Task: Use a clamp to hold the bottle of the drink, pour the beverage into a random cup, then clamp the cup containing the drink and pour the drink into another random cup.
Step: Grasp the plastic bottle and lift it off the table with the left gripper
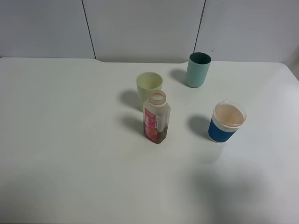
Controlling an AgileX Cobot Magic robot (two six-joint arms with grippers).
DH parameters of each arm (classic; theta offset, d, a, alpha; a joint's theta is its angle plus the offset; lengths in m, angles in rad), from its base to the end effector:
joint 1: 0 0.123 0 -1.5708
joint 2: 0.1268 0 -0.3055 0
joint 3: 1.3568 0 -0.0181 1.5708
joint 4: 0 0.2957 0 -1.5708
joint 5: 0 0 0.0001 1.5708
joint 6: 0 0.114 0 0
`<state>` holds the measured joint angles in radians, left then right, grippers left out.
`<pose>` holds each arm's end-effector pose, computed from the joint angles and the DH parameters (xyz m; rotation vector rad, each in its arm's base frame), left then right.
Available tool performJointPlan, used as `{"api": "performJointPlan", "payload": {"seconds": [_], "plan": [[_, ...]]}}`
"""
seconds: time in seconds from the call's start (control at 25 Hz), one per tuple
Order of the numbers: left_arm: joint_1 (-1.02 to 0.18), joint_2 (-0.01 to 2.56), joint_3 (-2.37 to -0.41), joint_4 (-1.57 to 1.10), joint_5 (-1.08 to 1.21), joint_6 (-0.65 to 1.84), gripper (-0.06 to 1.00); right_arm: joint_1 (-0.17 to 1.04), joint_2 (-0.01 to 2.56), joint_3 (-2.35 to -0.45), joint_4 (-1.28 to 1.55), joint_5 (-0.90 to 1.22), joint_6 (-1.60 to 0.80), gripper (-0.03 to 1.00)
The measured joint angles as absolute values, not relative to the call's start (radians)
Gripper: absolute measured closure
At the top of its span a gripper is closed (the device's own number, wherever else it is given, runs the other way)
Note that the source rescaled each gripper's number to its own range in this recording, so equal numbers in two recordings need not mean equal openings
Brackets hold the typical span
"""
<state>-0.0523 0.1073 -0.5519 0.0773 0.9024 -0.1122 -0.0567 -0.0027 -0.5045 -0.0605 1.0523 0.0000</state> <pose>0.0549 0.0040 0.3183 -0.0519 1.9386 -0.0187 0.0334 -0.0079 0.2911 0.0603 2.0280 -0.1080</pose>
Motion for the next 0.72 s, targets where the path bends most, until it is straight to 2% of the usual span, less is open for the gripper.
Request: {"api": "performJointPlan", "payload": {"seconds": [0.72], "plan": [[-0.052,0.583,-0.556,0.072,0.473,-0.058,-0.06,-0.057,-0.003,-0.504,-0.061,1.053,0.000,-0.03]]}}
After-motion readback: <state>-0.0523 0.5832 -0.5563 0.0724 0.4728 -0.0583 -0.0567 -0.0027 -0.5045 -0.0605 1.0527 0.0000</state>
